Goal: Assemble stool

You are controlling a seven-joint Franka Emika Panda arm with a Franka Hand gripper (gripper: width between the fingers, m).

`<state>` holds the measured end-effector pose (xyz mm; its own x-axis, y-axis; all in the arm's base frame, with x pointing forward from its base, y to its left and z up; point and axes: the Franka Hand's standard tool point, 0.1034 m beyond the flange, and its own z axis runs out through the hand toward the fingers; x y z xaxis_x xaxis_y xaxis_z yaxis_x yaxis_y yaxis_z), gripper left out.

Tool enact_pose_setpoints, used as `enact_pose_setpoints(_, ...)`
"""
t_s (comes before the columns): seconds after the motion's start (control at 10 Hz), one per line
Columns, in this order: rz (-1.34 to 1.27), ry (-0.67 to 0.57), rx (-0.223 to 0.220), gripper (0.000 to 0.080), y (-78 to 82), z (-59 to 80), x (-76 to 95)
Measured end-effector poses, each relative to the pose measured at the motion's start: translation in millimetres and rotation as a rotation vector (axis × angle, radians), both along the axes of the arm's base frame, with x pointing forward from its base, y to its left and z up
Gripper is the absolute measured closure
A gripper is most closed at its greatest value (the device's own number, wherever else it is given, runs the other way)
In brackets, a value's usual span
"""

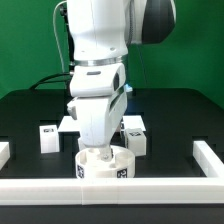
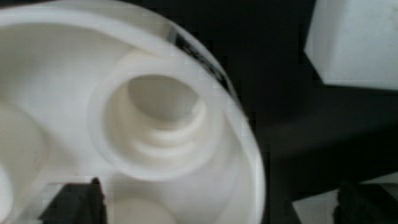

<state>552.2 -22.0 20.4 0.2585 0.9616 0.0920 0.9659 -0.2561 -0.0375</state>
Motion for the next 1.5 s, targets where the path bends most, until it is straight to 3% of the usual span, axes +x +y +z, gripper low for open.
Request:
enact_pose_setpoints(0.4, -0.008, 0.009, 0.003, 0.015, 2.6, -5.2, -1.7)
enact_pose_setpoints(0.6, -0.009, 0.009, 0.003, 0.0416, 1.9, -5.5, -2.0)
enact_pose_setpoints(0.7, -0.01, 0.009, 0.003, 0.0416, 1.7, -5.6, -2.1)
enact_pose_setpoints(0.8, -0.01, 0.01, 0.003, 0.0609, 1.6, -5.7, -2.2)
enact_pose_setpoints(0.9, -0.01, 0.01, 0.003, 0.0609, 1.5, -5.8, -2.3)
enact_pose_setpoints(1.0, -0.01, 0.01, 0.003, 0.0746, 1.3, -5.8, -2.3)
enact_pose_setpoints(1.5, -0.01, 0.009, 0.003, 0.0769, 1.2, -5.8, -2.2)
